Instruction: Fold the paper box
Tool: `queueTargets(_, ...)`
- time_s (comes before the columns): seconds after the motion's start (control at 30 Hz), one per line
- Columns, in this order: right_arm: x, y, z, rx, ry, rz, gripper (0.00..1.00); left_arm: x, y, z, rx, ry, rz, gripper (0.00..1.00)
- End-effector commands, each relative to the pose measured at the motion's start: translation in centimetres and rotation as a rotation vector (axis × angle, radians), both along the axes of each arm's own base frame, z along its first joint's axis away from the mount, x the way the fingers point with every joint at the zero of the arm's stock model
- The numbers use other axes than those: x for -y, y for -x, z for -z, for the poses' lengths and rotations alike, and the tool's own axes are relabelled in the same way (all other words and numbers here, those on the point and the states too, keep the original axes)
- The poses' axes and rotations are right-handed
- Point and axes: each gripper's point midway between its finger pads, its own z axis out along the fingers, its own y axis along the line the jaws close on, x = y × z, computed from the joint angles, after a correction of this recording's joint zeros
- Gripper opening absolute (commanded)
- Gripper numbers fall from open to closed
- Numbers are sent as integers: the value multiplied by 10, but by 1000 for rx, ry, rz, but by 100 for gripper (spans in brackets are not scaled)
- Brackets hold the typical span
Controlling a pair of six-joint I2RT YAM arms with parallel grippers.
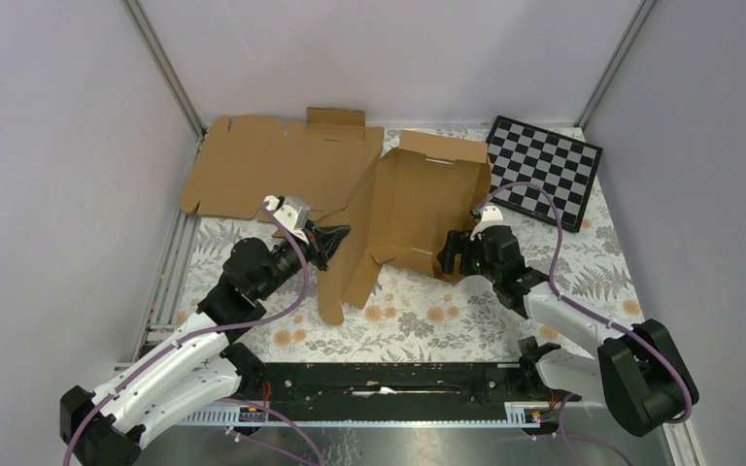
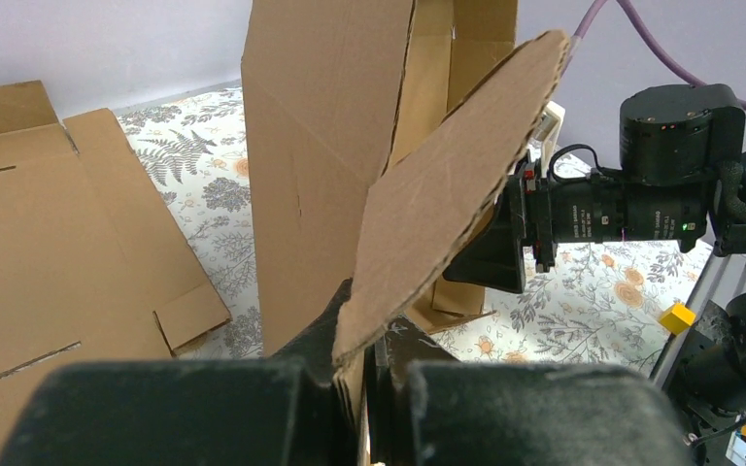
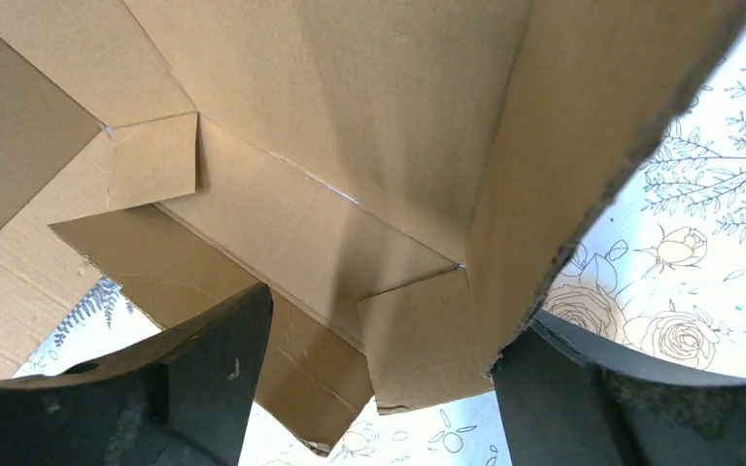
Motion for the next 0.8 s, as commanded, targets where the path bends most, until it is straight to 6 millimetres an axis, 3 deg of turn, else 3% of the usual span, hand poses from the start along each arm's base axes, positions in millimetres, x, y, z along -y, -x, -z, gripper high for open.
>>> queueTargets(0.0,-5,6,-1,-37,6,13,84,9,7,-15,17,61,58,0)
queueTargets(0.13,-19,18,4,-64,26,-84,99,9,8,-15,14,66,56,0)
queueTargets(0.3,-42,26,9,-98,97,-171,100,7,9,-17,20,81,52,0)
queueTargets(0.77,-63,48,22,-77,271,-217,100,8,10,-3,-88,105,43,0)
